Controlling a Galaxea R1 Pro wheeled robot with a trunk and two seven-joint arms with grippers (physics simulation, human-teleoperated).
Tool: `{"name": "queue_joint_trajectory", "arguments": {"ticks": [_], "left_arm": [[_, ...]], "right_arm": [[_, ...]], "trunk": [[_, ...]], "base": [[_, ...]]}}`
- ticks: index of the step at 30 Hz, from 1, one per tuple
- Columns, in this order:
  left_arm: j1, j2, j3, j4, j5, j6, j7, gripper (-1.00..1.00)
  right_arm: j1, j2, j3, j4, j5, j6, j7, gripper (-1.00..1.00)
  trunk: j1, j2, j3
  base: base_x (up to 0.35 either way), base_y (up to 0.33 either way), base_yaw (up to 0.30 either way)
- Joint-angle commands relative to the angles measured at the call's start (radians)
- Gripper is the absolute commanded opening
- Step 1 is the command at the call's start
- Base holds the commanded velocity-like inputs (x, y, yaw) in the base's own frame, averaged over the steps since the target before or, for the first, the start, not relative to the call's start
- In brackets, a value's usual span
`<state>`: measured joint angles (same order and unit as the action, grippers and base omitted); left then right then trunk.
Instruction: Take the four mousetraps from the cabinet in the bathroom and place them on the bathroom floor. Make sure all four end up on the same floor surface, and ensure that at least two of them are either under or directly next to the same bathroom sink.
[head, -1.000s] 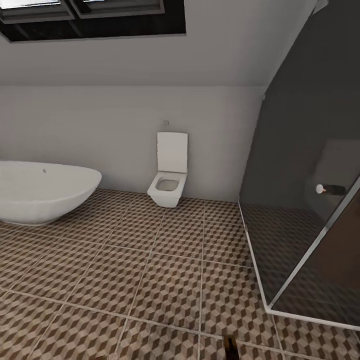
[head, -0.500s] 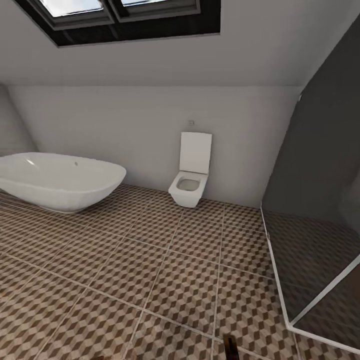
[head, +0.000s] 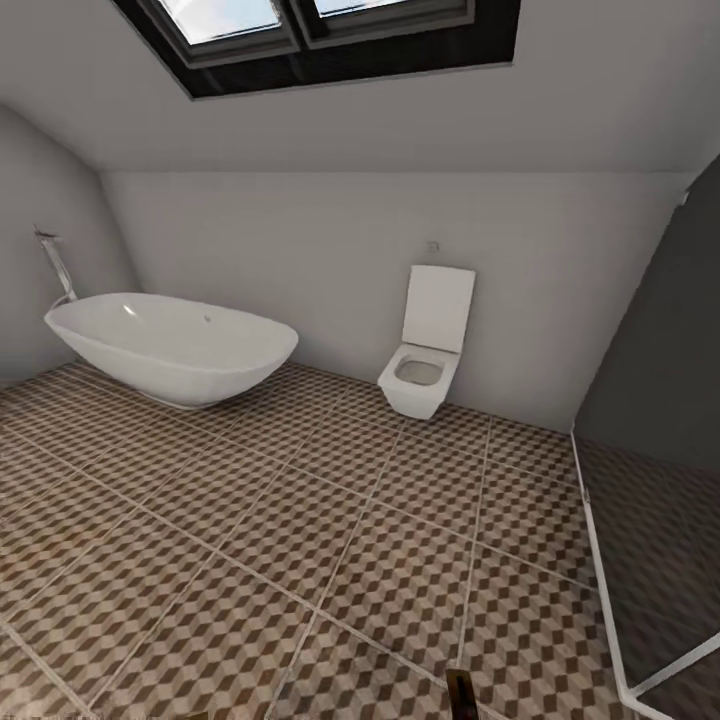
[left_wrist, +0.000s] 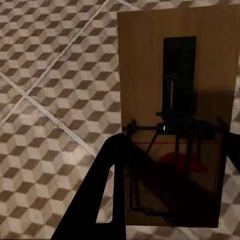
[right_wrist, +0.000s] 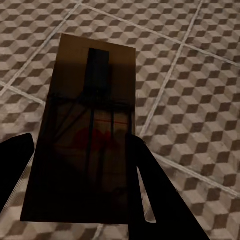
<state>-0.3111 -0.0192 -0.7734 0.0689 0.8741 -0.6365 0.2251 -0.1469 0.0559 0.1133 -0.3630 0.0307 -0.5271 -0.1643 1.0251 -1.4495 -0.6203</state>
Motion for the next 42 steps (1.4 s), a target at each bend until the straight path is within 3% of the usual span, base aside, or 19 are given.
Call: {"name": "queue_joint_trajectory", "arguments": {"ticks": [1,32,42], "left_arm": [[-0.001,-0.001,-0.006,0.003,-0.007,-0.002,0.013,-1.00],[-0.002,-0.002,-0.006,0.003,-0.007,-0.002,0.013,-1.00],[-0.002,-0.001,-0.006,0.002,-0.007,-0.002,0.013,-1.00]], "right_arm": [[0.000,-0.001,0.006,0.000,0.003,-0.001,-0.009,-1.00],[-0.001,-0.001,0.006,0.000,0.003,-0.002,-0.009,-1.00],[-0.001,-0.001,0.006,0.000,0.003,-0.002,-0.009,-1.00]], "trunk": [[0.000,0.000,-0.001],[0.000,0.000,-0.001],[0.000,0.000,-0.001]], "base": [[0.000,0.000,0.291],[0.001,-0.004,0.291],[0.182,-0.139,0.291]]}}
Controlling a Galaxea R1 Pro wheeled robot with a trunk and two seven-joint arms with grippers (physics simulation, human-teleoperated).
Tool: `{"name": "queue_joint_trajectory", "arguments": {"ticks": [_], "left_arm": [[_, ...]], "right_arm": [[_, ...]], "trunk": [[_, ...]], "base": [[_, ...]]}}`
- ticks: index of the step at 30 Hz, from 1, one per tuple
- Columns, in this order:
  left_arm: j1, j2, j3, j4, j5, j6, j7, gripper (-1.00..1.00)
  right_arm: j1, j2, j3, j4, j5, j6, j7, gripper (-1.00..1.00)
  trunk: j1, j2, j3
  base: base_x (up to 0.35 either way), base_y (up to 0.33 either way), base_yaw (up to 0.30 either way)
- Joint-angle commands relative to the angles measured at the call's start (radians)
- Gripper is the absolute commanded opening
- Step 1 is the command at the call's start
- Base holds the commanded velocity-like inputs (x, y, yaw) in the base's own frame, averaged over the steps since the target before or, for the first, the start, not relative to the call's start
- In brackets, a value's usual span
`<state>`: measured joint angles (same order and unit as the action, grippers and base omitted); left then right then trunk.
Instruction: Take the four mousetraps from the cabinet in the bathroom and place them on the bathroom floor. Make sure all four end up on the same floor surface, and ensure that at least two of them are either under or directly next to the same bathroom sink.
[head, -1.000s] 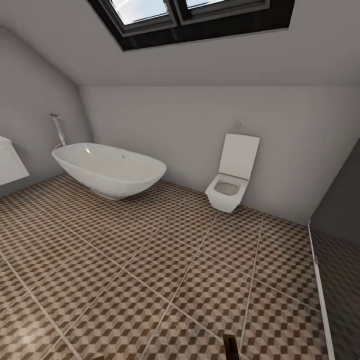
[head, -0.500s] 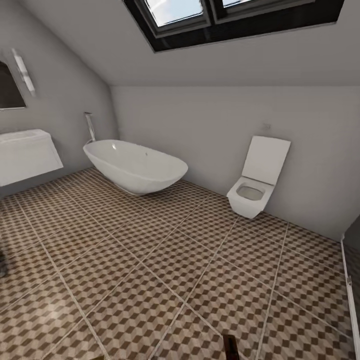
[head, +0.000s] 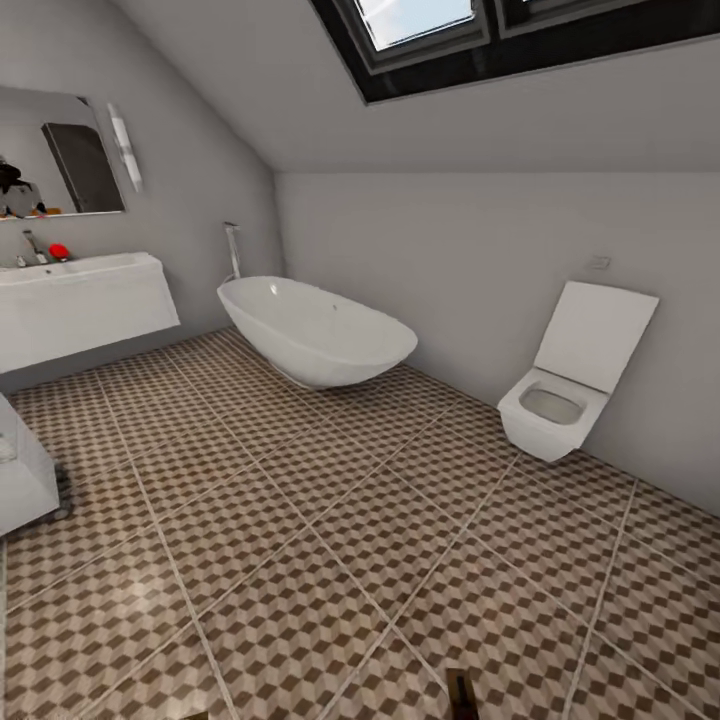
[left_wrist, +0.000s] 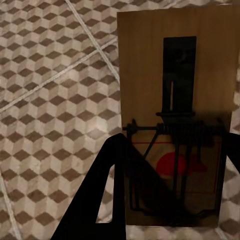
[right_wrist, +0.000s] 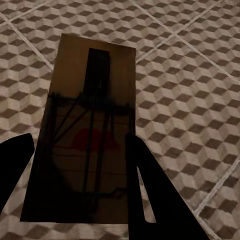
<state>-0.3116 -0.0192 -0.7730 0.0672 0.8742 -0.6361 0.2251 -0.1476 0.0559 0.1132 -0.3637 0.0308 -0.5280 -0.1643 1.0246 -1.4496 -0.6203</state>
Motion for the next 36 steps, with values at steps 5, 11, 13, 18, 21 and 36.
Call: {"name": "queue_joint_trajectory", "arguments": {"ticks": [5,11,13,18,21,36], "left_arm": [[-0.001,-0.002,-0.006,0.004,-0.007,-0.002,0.013,-1.00],[-0.001,-0.001,-0.006,0.004,-0.007,-0.002,0.013,-1.00],[-0.001,-0.001,-0.006,0.004,-0.007,-0.002,0.013,-1.00],[-0.001,-0.001,-0.006,0.004,-0.007,-0.002,0.013,-1.00],[-0.001,-0.001,-0.006,0.003,-0.007,-0.002,0.013,-1.00],[-0.001,-0.002,-0.006,0.004,-0.007,-0.002,0.013,-1.00]], "right_arm": [[0.000,-0.001,0.006,0.001,0.003,-0.001,-0.009,-1.00],[0.000,-0.001,0.006,0.001,0.003,-0.001,-0.009,-1.00],[0.000,-0.001,0.006,0.000,0.003,-0.001,-0.009,-1.00],[0.000,-0.001,0.006,0.001,0.003,-0.001,-0.009,-1.00],[0.000,-0.001,0.006,0.001,0.003,-0.001,-0.009,-1.00],[0.000,0.001,0.006,0.001,0.003,-0.001,-0.009,-1.00]], "trunk": [[0.000,0.000,-0.001],[0.000,0.000,-0.001],[0.000,0.000,-0.001],[0.000,0.000,-0.001],[0.000,0.000,-0.001],[0.000,0.000,-0.001]], "base": [[0.281,-0.164,0.291],[0.299,-0.154,0.291],[0.324,-0.083,0.291],[0.335,-0.026,0.291],[0.340,-0.006,0.291],[0.341,-0.001,0.291]]}}
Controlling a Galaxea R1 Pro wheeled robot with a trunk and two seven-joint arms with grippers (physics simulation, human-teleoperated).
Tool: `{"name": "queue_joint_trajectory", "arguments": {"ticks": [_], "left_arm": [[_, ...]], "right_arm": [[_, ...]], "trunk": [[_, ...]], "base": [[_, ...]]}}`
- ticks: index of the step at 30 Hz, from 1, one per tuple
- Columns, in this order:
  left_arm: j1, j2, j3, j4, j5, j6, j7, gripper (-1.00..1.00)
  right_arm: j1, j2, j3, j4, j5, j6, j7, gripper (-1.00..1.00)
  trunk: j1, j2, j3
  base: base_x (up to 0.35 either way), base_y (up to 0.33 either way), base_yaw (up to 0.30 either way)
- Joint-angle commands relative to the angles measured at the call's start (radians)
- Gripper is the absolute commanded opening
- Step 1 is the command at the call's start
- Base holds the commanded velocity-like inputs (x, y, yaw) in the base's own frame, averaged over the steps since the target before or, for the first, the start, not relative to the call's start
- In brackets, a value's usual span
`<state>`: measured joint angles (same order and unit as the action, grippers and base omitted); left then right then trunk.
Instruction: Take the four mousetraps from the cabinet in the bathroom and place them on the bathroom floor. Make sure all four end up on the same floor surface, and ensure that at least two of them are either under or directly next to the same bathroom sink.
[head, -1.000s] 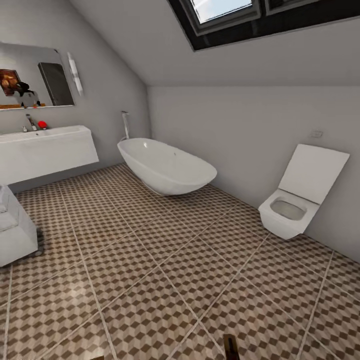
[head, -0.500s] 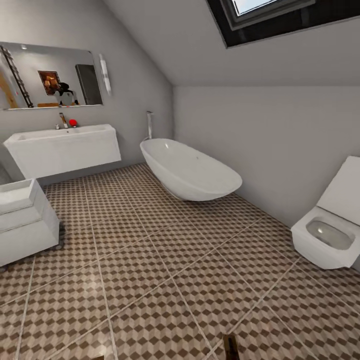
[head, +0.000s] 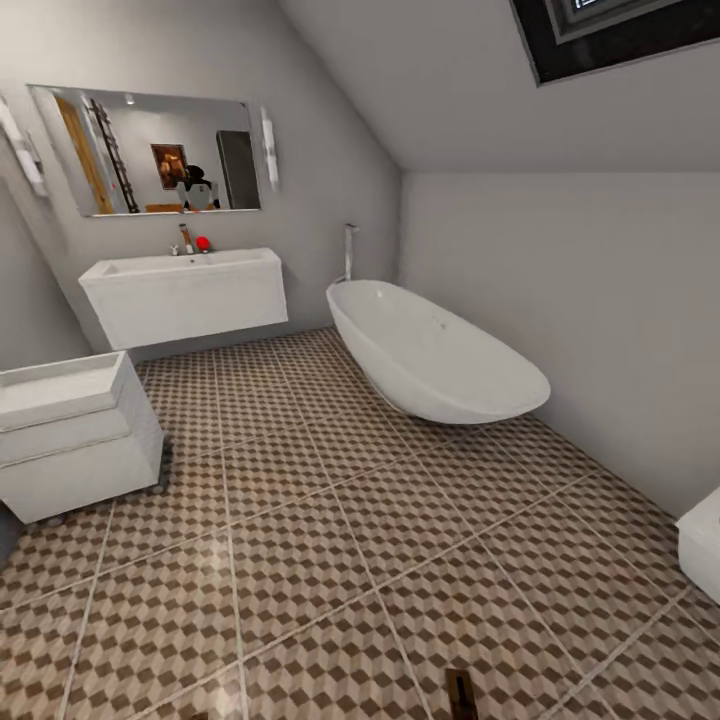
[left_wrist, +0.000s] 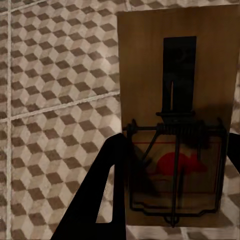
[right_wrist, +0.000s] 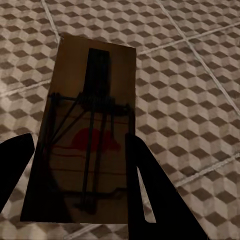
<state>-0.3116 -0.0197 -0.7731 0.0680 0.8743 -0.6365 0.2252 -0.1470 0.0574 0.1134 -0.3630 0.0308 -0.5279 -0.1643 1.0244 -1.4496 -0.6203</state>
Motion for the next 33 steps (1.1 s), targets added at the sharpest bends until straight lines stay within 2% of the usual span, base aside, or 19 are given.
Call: {"name": "queue_joint_trajectory", "arguments": {"ticks": [1,11,26,33], "left_arm": [[-0.001,-0.001,-0.006,0.003,-0.008,-0.002,0.013,-1.00],[-0.001,-0.002,-0.006,0.003,-0.008,-0.002,0.013,-1.00],[-0.001,-0.002,-0.006,0.003,-0.008,-0.002,0.013,-1.00],[-0.001,-0.002,-0.006,0.003,-0.008,-0.002,0.013,-1.00]], "right_arm": [[0.000,-0.001,0.006,0.001,0.003,-0.001,-0.009,-1.00],[0.000,-0.001,0.006,0.001,0.003,-0.001,-0.009,-1.00],[-0.001,-0.002,0.006,-0.001,0.003,-0.001,-0.007,-1.00],[-0.001,-0.002,0.006,-0.001,0.003,-0.001,-0.008,-1.00]], "trunk": [[0.001,0.000,-0.001],[0.001,0.000,-0.001],[0.001,0.000,-0.001],[0.001,0.000,-0.001]], "base": [[0.341,0.000,0.291],[0.341,0.000,0.291],[0.341,0.000,0.042],[0.341,0.000,0.225]]}}
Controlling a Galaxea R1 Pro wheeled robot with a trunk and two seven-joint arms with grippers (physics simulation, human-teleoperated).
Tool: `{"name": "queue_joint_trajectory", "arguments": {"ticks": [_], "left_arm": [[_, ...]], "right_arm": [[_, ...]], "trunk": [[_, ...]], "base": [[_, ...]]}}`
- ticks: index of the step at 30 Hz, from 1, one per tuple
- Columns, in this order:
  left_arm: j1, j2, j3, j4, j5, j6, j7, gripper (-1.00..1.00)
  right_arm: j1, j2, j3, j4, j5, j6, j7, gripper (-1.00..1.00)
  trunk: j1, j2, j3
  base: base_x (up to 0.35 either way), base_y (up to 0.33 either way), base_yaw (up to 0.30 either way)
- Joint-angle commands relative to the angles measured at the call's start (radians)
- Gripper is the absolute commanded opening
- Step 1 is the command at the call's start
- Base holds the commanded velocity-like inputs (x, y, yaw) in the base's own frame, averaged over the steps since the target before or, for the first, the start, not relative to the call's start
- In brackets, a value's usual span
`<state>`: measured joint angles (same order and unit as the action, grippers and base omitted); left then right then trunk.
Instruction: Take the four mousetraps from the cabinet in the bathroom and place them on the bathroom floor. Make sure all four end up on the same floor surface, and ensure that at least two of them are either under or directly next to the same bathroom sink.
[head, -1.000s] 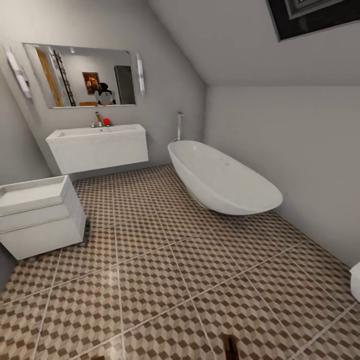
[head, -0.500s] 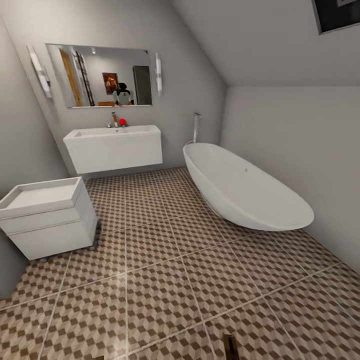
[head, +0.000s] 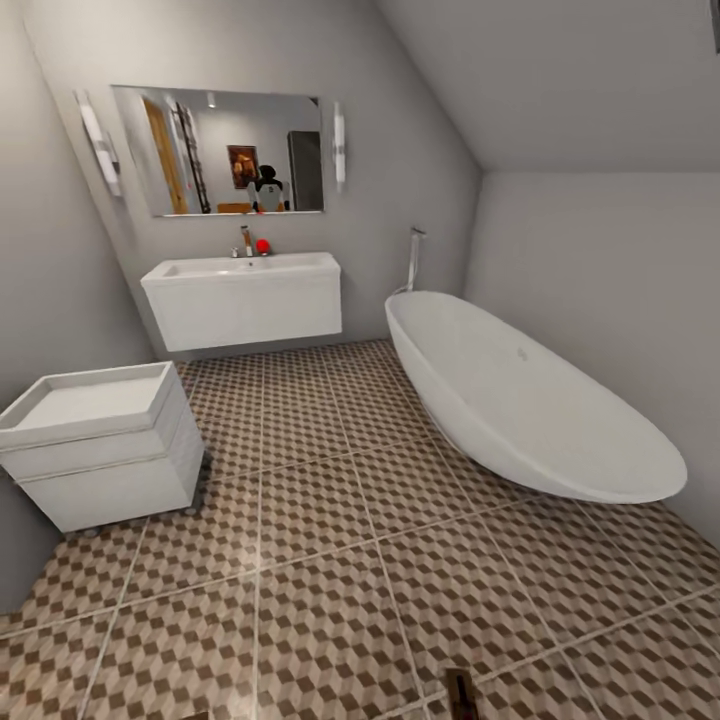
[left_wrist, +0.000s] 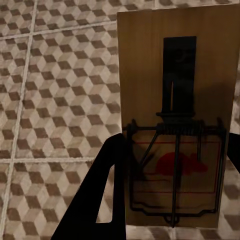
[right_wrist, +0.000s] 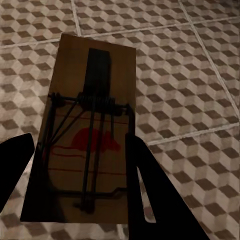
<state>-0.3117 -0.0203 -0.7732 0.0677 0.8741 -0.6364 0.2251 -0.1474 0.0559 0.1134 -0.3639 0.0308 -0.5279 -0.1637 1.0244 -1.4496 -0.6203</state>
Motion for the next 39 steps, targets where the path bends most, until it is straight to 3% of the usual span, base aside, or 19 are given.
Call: {"name": "queue_joint_trajectory", "arguments": {"ticks": [1,20,39], "left_arm": [[-0.001,-0.001,-0.006,0.003,-0.007,-0.002,0.013,-1.00],[-0.001,-0.001,-0.006,0.004,-0.007,-0.002,0.013,-1.00],[-0.001,-0.001,-0.006,0.004,-0.007,-0.002,0.013,-1.00]], "right_arm": [[0.000,-0.001,0.006,0.000,0.003,-0.001,-0.009,-1.00],[0.000,-0.001,0.006,0.000,0.003,-0.003,-0.009,-1.00],[0.000,-0.001,0.006,0.000,0.003,-0.003,-0.008,-1.00]], "trunk": [[0.001,0.000,-0.001],[0.001,0.000,-0.001],[0.001,0.000,-0.001]], "base": [[0.341,-0.016,0.255],[0.341,-0.104,0.078],[0.341,-0.123,0.182]]}}
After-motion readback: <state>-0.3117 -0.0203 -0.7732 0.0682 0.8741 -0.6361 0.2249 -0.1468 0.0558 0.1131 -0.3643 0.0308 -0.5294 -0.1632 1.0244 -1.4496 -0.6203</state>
